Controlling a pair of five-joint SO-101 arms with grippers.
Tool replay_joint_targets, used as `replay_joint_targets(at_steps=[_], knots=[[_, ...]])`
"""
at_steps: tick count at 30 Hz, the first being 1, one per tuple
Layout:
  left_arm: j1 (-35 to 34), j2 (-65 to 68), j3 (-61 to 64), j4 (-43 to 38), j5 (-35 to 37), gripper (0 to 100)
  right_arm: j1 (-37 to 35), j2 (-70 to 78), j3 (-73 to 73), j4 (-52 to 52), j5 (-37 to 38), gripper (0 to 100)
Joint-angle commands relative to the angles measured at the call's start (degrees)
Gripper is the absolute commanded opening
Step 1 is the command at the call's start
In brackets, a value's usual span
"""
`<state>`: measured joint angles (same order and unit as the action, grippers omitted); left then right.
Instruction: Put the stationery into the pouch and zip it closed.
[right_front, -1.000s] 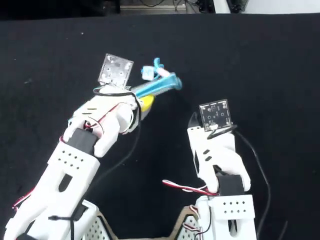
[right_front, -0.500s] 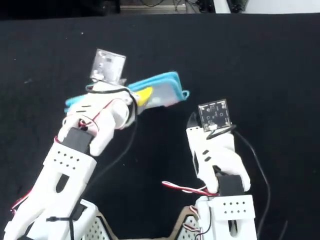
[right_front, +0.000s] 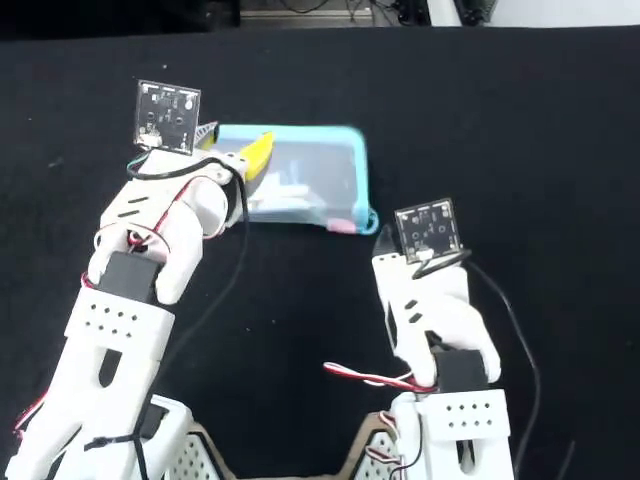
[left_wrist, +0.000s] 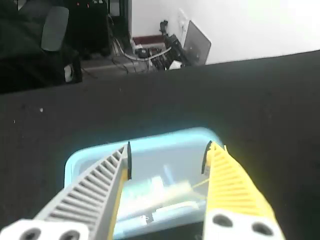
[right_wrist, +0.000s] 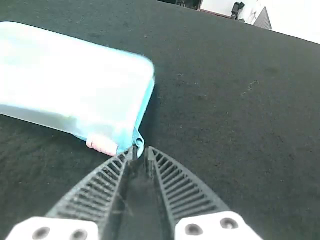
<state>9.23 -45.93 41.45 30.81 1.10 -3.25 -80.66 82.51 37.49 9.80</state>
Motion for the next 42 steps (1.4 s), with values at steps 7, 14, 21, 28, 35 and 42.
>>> replay_joint_targets(at_steps=[7,14,21,28,35,42], knots=[[-1.01,-12.57,7.25,15.74,-7.56,11,-0.35,-1.54,-0.13,-1.32,-0.35,3.2],[-9.19,-33.41,28.26,17.49,-7.65,3,-0.44,-1.63,-0.22,-1.32,-0.35,3.2],[-15.34,-54.77,35.56,34.73,-7.56,3,-2.99,-1.63,-0.57,5.27,-0.09,3.2],[-15.16,-57.05,38.2,37.36,-7.3,3,0.62,-1.63,-3.03,18.46,-0.35,3.2],[-15.08,-58.81,39.87,39.74,-7.12,3,8.26,-1.71,-3.3,26.37,-5.19,3.1],[-15.08,-58.81,40.22,39.74,-6.95,3,8.26,-8.48,1.1,29.45,-5.27,1.2]])
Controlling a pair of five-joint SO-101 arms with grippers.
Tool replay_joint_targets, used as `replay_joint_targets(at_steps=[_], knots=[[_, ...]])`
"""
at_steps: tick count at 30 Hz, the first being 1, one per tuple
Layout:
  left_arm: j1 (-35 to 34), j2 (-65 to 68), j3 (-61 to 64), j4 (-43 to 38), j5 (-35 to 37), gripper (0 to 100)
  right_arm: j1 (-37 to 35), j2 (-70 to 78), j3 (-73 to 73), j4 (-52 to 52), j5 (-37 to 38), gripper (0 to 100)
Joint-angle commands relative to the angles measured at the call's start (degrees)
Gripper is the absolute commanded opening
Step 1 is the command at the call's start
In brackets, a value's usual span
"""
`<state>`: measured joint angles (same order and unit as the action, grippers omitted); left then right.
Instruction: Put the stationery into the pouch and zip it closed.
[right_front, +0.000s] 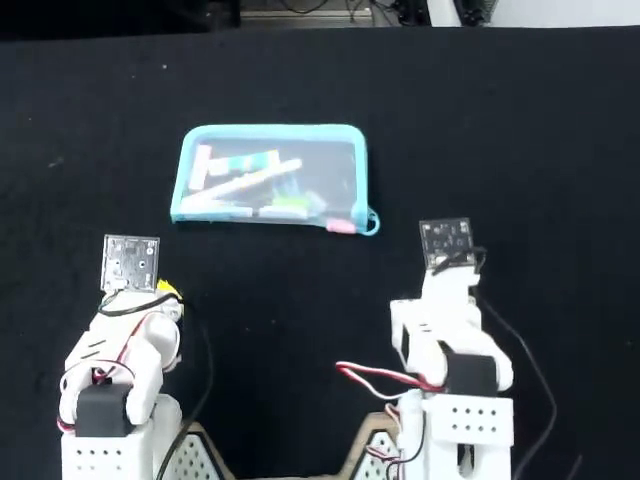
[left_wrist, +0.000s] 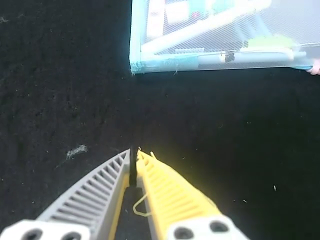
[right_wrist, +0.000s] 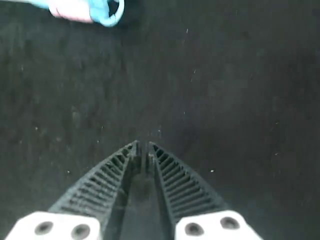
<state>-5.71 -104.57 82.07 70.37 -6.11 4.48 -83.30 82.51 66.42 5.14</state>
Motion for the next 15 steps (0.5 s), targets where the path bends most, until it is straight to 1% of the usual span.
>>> replay_joint_targets(at_steps=[1,4,7,11,15], knots=[[-0.13,-0.18,-0.4,0.18,1.05,3,0.53,-8.22,2.24,0.62,-0.62,1.2],[-0.22,-0.18,0.13,0.09,5.45,3,0.53,-16.75,5.14,3.96,-0.18,1.2],[-0.66,-0.18,1.98,-0.26,7.12,3,-0.18,-25.71,6.37,10.11,0.0,1.4],[-0.75,-0.09,7.78,-0.26,4.66,3,-1.41,-23.69,7.52,8.88,0.09,1.4],[-1.63,-0.09,13.32,-0.26,-1.32,3,-1.32,-24.22,13.58,4.92,0.09,1.4]])
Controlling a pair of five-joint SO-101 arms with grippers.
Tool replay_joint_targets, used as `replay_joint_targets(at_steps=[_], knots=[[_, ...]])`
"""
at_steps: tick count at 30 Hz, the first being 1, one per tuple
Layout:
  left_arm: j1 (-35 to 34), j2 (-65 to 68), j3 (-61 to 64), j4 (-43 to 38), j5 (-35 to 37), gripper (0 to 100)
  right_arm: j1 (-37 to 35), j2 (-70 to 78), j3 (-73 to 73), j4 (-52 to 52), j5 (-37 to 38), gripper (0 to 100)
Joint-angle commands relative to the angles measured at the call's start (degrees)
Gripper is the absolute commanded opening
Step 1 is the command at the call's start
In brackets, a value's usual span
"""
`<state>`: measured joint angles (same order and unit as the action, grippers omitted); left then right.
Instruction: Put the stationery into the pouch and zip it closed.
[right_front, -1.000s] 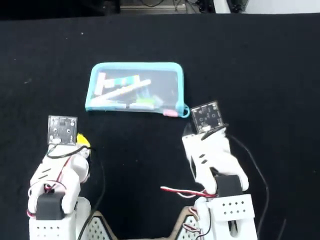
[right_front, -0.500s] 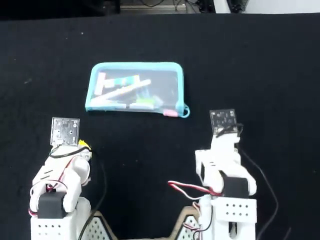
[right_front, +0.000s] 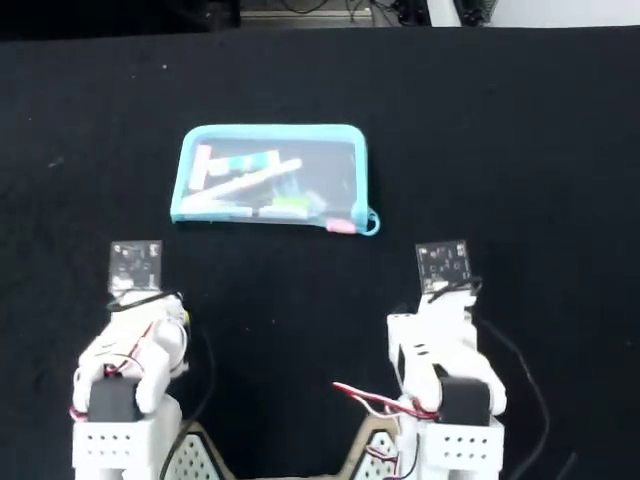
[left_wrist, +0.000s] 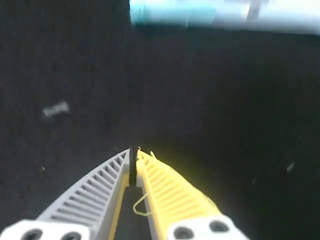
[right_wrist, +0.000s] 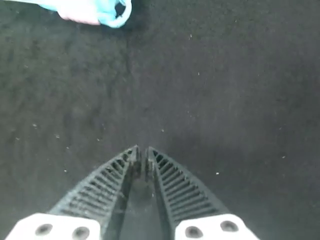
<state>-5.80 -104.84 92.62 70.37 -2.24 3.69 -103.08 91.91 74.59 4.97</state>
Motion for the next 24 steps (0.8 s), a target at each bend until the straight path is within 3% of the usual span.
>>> replay_joint_targets(at_steps=[1,13,19,24], knots=[[-2.15,0.18,3.38,-0.18,-6.51,3,-0.53,-4.88,4.79,-3.34,0.18,1.3],[-11.56,0.18,4.79,2.55,-7.03,3,-0.09,-5.49,4.62,0.35,-0.09,1.2],[-12.09,0.18,4.79,2.55,-6.95,3,-0.09,-5.49,4.62,0.35,-0.09,1.2],[-11.74,0.18,4.79,2.29,-0.7,3,-0.09,-5.49,4.62,0.35,0.0,1.2]])
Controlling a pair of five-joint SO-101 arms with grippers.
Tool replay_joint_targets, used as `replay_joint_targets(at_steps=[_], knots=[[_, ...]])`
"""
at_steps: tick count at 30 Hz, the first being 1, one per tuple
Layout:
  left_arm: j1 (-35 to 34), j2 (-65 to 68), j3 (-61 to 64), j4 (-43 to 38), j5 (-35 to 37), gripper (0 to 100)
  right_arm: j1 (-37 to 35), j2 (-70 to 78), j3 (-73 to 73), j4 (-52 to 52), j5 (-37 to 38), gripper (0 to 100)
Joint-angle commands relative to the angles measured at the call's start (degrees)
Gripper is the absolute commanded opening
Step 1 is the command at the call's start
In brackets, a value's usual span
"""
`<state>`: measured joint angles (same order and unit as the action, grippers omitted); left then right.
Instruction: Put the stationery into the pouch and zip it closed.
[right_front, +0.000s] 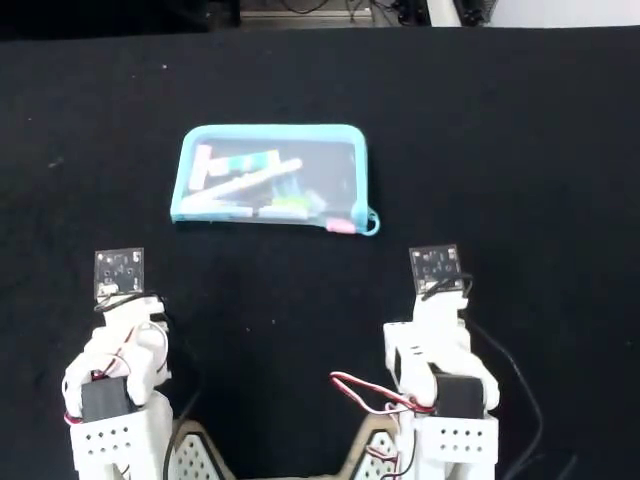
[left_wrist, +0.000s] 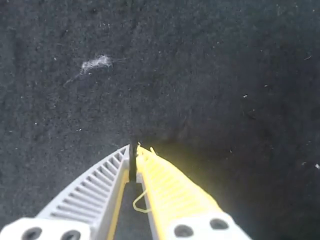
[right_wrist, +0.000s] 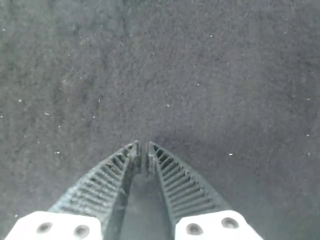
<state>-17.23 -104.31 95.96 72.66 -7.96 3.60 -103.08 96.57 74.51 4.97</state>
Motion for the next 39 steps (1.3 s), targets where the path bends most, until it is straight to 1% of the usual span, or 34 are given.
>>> replay_joint_targets(at_steps=[1,4,39], knots=[[-0.31,-0.35,1.45,0.0,6.86,3,0.0,-5.49,-0.04,0.44,0.0,1.2],[-0.66,-0.35,1.45,0.26,10.02,3,0.0,-5.49,-0.04,0.44,0.0,1.2],[-0.57,-0.35,1.45,0.44,10.2,3,-0.35,-5.49,-0.04,0.44,-0.09,1.2]])
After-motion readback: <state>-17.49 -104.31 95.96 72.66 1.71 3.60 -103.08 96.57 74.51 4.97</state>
